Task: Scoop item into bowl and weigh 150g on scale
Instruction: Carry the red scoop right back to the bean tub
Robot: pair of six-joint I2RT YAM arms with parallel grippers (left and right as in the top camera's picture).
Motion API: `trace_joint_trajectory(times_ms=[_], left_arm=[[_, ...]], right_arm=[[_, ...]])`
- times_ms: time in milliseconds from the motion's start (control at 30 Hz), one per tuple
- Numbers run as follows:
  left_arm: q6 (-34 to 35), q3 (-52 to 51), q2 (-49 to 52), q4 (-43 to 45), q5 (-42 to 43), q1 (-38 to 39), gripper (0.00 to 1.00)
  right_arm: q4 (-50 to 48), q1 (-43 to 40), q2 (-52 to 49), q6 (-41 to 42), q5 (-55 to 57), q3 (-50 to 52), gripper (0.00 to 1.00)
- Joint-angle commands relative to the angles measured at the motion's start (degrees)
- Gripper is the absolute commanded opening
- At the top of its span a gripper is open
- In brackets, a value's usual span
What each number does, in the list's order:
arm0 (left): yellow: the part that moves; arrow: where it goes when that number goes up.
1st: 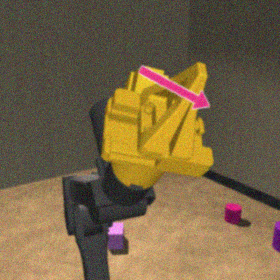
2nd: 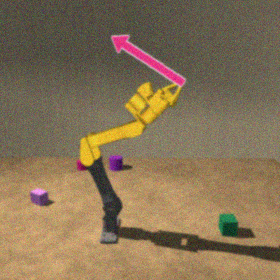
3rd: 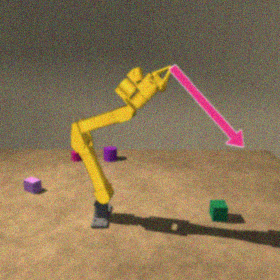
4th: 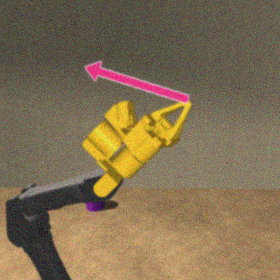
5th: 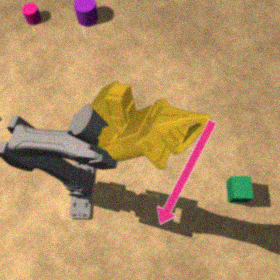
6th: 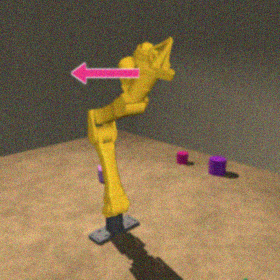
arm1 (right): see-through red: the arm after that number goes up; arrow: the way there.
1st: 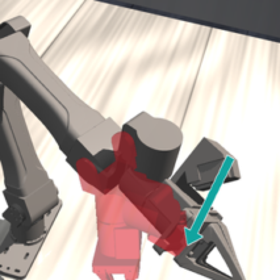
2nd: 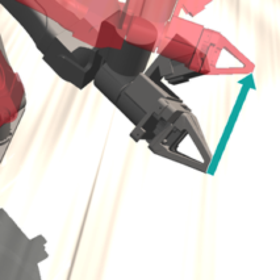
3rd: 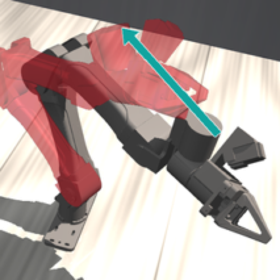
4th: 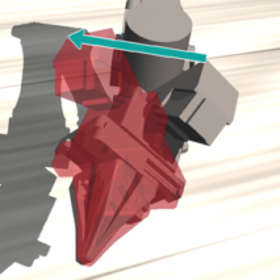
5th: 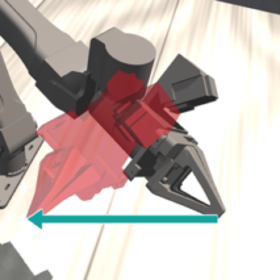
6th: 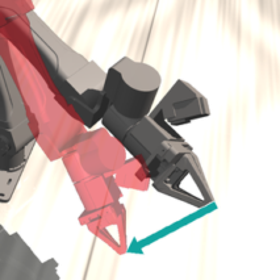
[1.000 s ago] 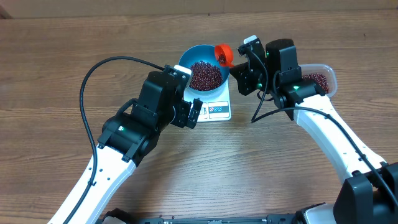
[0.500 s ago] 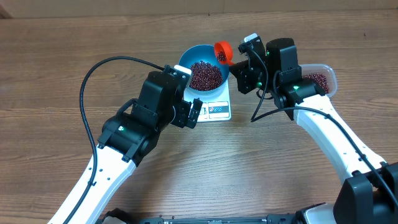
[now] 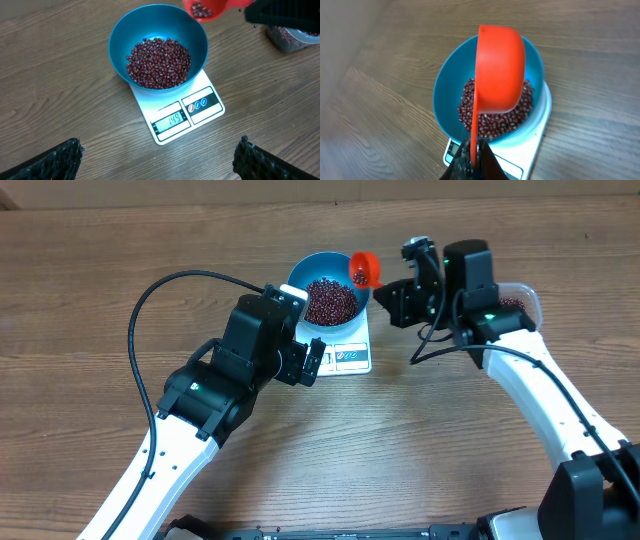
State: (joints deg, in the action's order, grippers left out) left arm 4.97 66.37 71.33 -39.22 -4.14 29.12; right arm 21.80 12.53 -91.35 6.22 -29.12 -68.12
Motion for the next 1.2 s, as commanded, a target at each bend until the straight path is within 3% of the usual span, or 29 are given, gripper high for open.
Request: trace_joint_trajectory(times_ms=[0,400,867,1033,1167], left_arm=[[-0.26,1.29,0.24,0.07,-0.5,-0.24,1.0],[-0.26,1.29,0.24,0.07,-0.5,-0.24,1.0],[-0.26,1.29,0.24,0.07,-0.5,-0.24,1.0],[-0.26,1.29,0.24,0.07,-0.5,-0.24,0.99],[-0.26,1.29,0.24,0.07,-0.5,-0.24,0.99]], right_arm=[[0.55,-3.23,2.73,2.08,-4.2,-0.2,0.04],[7.13,-13.68,12.26,2.36,-4.02,-0.2,0.04],[13.14,-23.37,12.76,2.32,-3.82,-0.2,0.04],[16.94,-25.79,12.76,-1.38,3.63,-0.2,0.04],[22.23,-25.79,12.81,-4.85,19.32,-0.2,0.04]])
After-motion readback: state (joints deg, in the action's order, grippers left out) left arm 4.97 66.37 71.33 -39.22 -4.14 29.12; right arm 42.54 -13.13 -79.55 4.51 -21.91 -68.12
